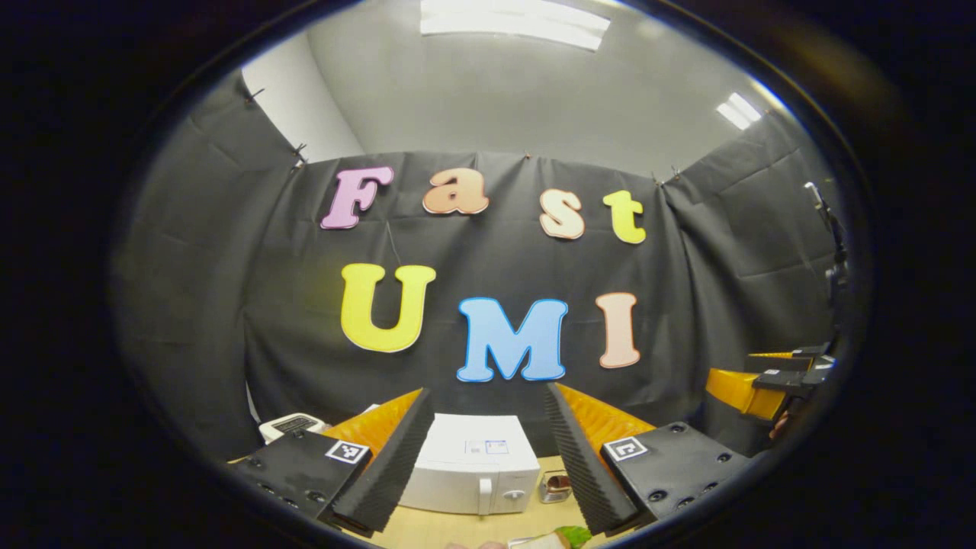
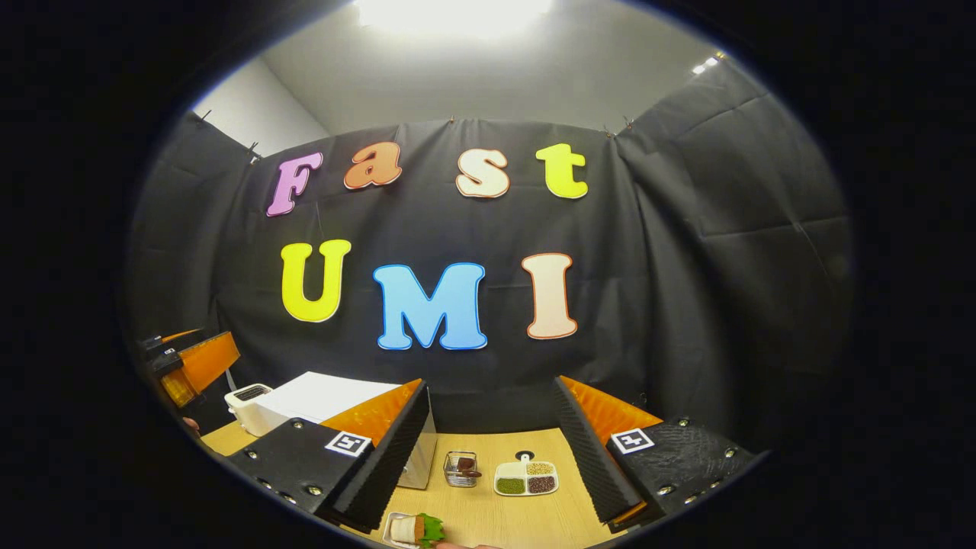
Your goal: Open the microwave oven with the left hand, put the food in, and close the microwave oven.
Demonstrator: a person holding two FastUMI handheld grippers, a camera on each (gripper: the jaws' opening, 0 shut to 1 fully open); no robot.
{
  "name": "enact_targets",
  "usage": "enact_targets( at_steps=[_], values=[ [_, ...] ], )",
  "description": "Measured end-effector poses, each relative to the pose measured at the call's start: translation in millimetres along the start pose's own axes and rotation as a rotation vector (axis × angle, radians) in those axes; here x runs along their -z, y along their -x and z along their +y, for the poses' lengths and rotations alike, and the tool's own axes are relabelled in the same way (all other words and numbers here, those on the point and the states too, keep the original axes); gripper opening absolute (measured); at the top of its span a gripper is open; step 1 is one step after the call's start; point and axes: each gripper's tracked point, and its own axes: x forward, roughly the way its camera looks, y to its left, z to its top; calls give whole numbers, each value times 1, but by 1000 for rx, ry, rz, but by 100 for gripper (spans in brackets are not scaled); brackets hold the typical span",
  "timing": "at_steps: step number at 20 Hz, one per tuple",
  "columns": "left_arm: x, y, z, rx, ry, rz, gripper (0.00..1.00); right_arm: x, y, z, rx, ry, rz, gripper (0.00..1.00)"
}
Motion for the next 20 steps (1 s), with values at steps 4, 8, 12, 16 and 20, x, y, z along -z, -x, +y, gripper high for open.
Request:
enact_targets(
  at_steps=[4, 8, 12, 16, 20],
  values=[
    [1, 4, -5, 4, -11, -22, 94, 2, 0, -5, 9, -9, -3, 98],
    [15, -4, -6, 6, -9, -10, 94, 7, -3, -7, 11, -5, 1, 98],
    [39, -13, -9, 19, 7, -23, 94, 14, -5, -6, 6, 9, 12, 98],
    [85, -31, -6, 3, -14, -26, 96, 24, -8, -8, 8, 38, 28, 98],
    [153, -55, 2, -42, 6, 87, 97, 49, -11, -15, 20, 51, 76, 98]
  ],
)
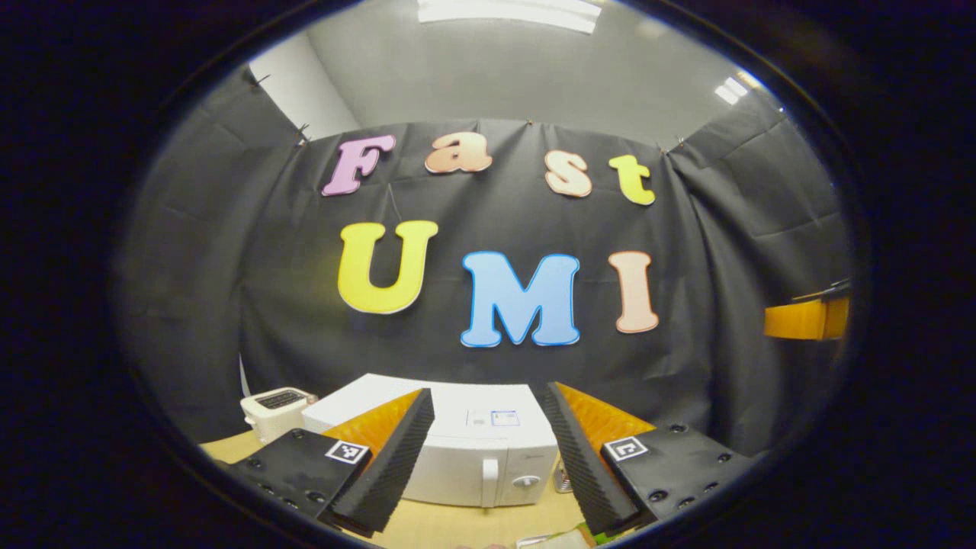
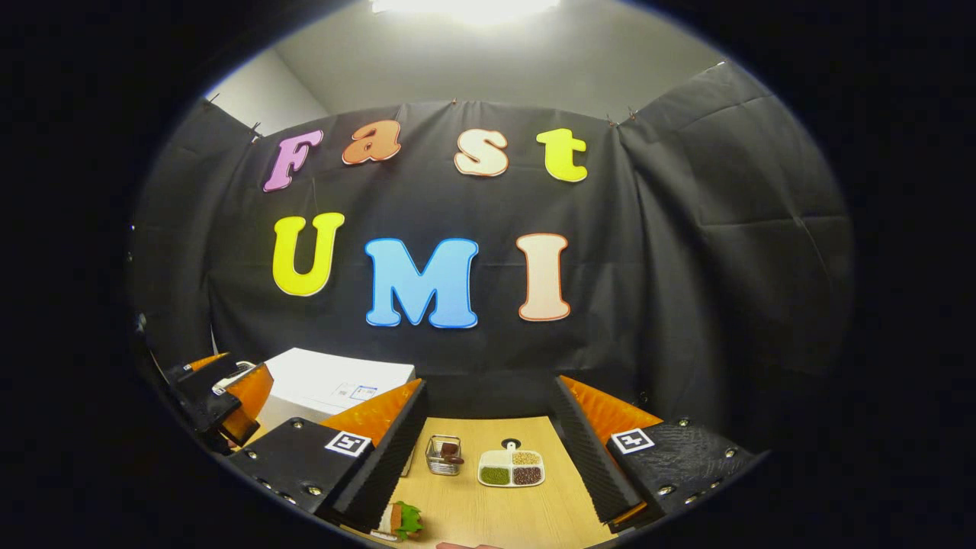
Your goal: Open the microwave oven with the left hand, put the food in, and close the microwave oven.
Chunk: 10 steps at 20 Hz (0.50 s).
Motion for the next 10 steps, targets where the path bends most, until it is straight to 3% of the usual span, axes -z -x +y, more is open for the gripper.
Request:
enact_targets(
  at_steps=[8, 10],
  values=[
    [122, -58, -6, 35, -100, 169, 98, 35, -8, -11, 18, 14, 94, 98],
    [155, -71, -5, 37, -91, 227, 93, 38, -10, -14, 26, 8, 105, 98]
  ],
)
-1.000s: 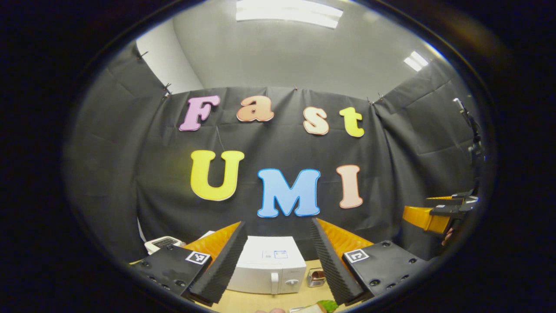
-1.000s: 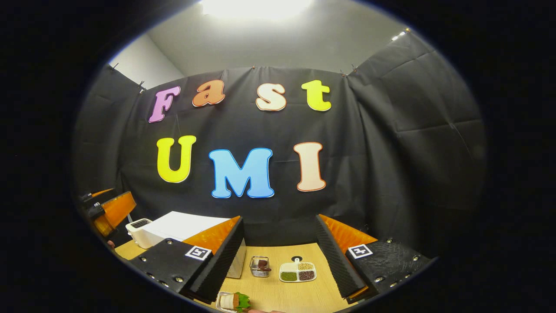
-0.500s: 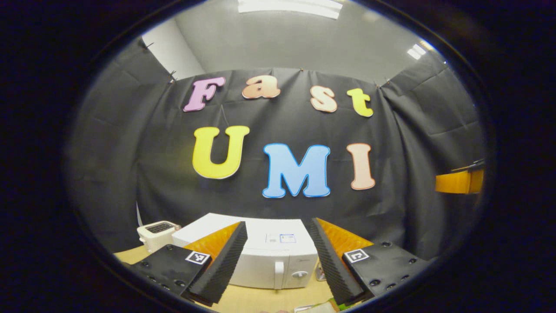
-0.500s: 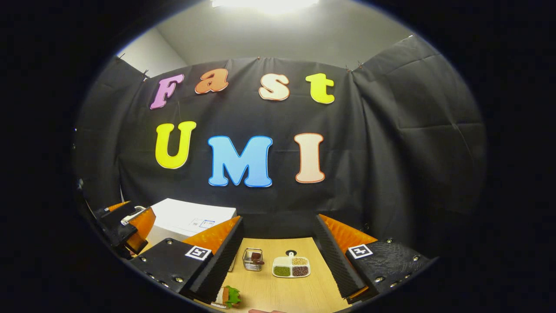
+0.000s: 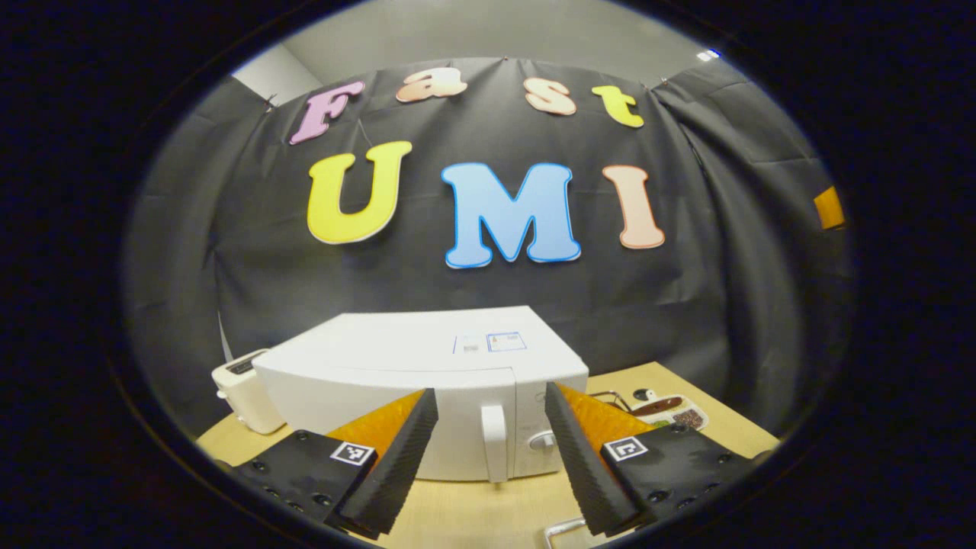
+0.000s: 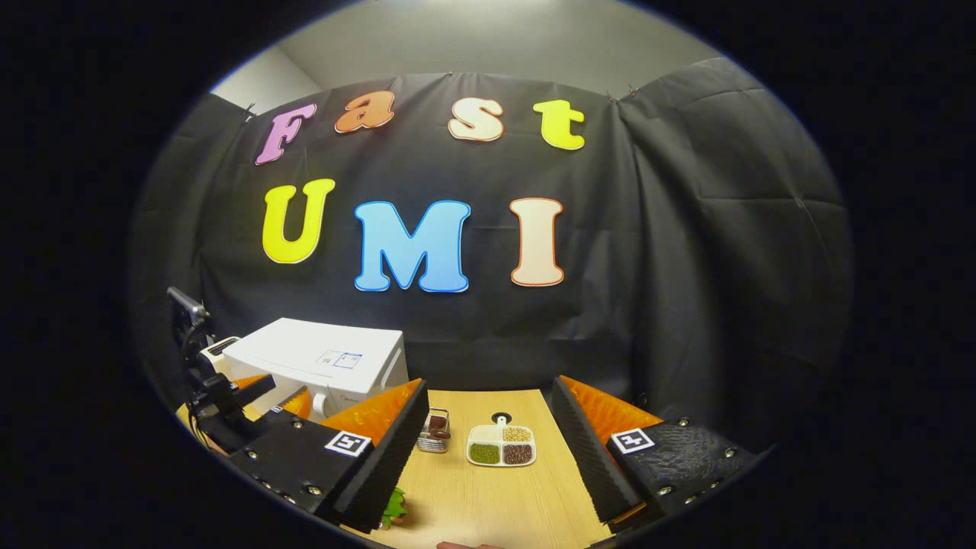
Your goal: Open the microwave oven with the left hand, put the food in, and close the microwave oven.
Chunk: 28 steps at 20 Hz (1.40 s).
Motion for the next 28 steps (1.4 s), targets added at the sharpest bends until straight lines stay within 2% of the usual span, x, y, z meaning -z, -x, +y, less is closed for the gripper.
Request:
enact_targets(
  at_steps=[3, 7, 8, 9, 11, 12, 16, 18, 19, 20, 21, 24, 26, 28],
  values=[
    [31, -25, 7, -12, -1, 67, 90, 6, -4, -6, 15, 0, 17, 98],
    [58, -43, 11, 2, 26, 144, 75, 11, -5, -14, 37, -9, 32, 98],
    [60, -48, 7, 13, 30, 146, 66, 11, -5, -14, 38, -10, 36, 98],
    [59, -46, 3, 22, 23, 140, 64, 13, -6, -14, 41, -9, 39, 98],
    [58, -46, -3, 34, -11, 131, 48, 13, -5, -14, 44, -7, 40, 98],
    [58, -48, -4, 32, -25, 129, 37, 13, -4, -13, 43, -8, 41, 98],
    [77, -55, -2, 16, 36, 186, 39, 16, -1, -11, 37, 4, 43, 98],
    [79, -56, 2, 11, 65, 199, 51, 18, 0, -13, 43, 12, 46, 98],
    [79, -57, -6, 32, 74, 200, 56, 20, 2, -14, 45, 15, 46, 98],
    [77, -57, -9, 34, 51, 193, 43, 20, 2, -16, 49, 16, 48, 98],
    [77, -57, -6, 27, 19, 191, 39, 22, 3, -17, 52, 15, 52, 98],
    [76, -55, -8, 36, 33, 199, 25, 24, 5, -19, 55, 3, 61, 98],
    [73, -52, -7, 40, -3, 200, 15, 26, 7, -19, 54, -1, 65, 98],
    [77, -54, -7, 52, -18, 199, 12, 28, 10, -19, 55, 2, 70, 98]
  ],
)
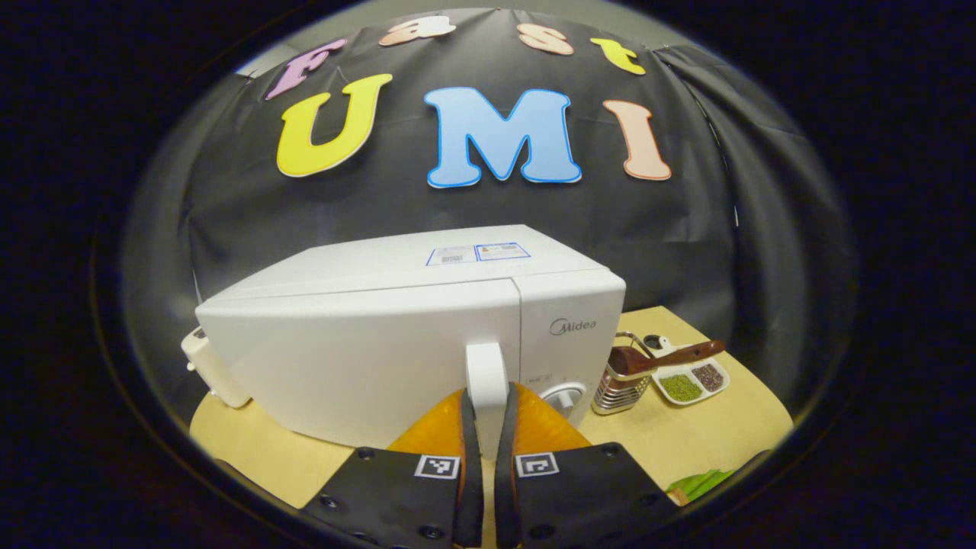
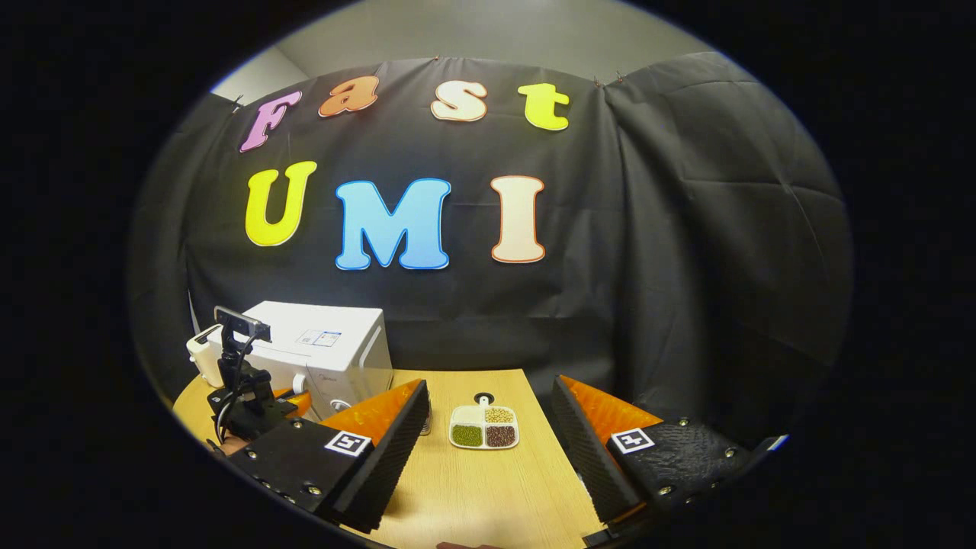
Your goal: Open the microwave oven with the left hand, put the food in, and close the microwave oven.
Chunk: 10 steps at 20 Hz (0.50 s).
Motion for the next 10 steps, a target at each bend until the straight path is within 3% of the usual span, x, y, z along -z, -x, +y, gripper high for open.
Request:
enact_targets(
  at_steps=[7, 10],
  values=[
    [1, 4, 0, 20, 10, 17, 7, -1, 7, -8, 10, 5, -1, 98],
    [13, 42, 1, 33, -41, -2, 6, -1, 5, -8, 18, 4, -4, 98]
  ],
)
